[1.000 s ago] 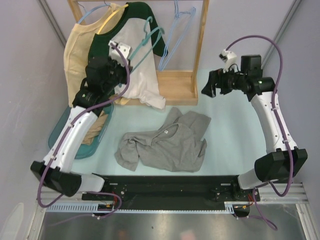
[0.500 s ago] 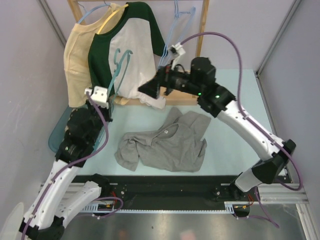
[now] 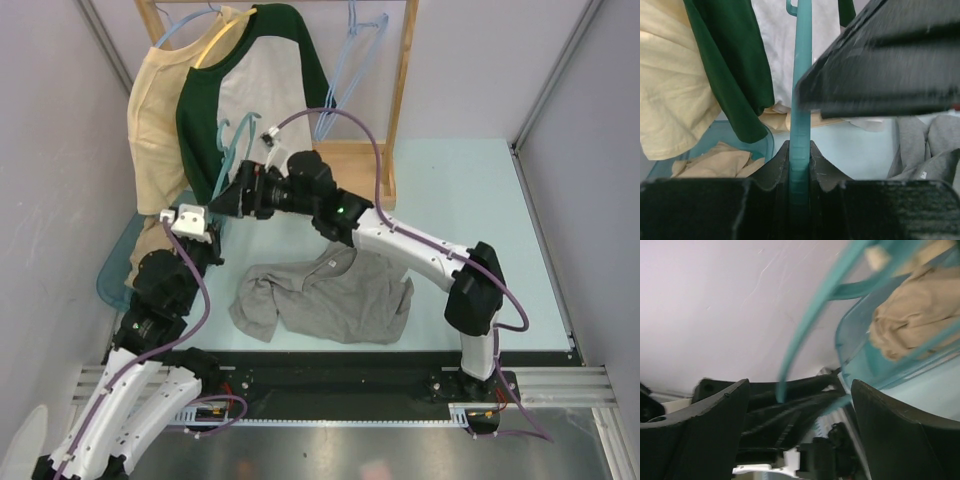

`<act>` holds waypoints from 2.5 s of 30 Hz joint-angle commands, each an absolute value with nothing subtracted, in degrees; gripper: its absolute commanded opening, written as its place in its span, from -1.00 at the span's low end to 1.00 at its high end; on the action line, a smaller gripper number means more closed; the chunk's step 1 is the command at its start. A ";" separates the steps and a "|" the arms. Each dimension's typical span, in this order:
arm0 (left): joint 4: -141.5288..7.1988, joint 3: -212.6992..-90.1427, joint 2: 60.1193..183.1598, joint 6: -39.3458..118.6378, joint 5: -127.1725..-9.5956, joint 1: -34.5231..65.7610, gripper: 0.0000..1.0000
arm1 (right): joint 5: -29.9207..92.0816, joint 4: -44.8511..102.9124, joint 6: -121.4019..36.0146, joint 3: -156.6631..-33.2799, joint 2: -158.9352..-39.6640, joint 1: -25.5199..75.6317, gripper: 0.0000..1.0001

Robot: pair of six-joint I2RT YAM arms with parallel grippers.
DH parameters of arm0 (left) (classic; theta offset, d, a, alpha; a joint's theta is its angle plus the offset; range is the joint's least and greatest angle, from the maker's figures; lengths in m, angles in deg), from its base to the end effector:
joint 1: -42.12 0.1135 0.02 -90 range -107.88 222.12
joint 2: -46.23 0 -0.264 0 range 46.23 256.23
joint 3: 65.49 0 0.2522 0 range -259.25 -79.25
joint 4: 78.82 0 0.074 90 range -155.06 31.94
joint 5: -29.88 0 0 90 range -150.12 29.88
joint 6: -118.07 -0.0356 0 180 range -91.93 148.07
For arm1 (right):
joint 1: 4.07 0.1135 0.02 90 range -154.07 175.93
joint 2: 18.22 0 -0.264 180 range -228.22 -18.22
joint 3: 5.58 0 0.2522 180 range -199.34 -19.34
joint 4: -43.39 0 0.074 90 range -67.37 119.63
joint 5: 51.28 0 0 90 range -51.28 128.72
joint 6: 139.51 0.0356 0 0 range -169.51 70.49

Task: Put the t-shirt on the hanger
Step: Pick up the hanger from the clothesline.

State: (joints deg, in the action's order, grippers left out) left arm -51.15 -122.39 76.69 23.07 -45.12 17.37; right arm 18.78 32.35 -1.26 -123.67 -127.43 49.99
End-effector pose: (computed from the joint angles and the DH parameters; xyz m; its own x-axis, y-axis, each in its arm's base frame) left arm 0.1188 -0.0446 0.3573 -0.0047 0.0948 -0.9955 0.1705 0.9810 0.0927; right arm 0.2622 0.3823 0.3977 -0.7318 0.1855 -0.6558 -0.6235 0.2064 0.7541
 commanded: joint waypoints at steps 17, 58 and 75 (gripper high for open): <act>-24.91 -125.39 67.94 -0.30 -80.00 16.98 1.00 | -10.38 50.98 -2.22 -98.39 -111.15 39.80 -1.00; -18.46 -130.42 88.25 -29.91 -81.48 -5.96 -0.99 | -0.04 -35.24 -92.58 -95.53 -97.33 52.98 -0.27; -39.57 -124.25 91.67 7.93 -107.75 13.29 -0.99 | 14.64 -12.72 -86.41 -95.52 -78.94 43.04 0.99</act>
State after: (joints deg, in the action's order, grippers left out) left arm -31.08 -125.66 93.32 -1.19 -100.00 13.02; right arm 11.94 -13.18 -83.24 -90.69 -72.28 40.16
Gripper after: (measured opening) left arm 0.150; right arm 0.994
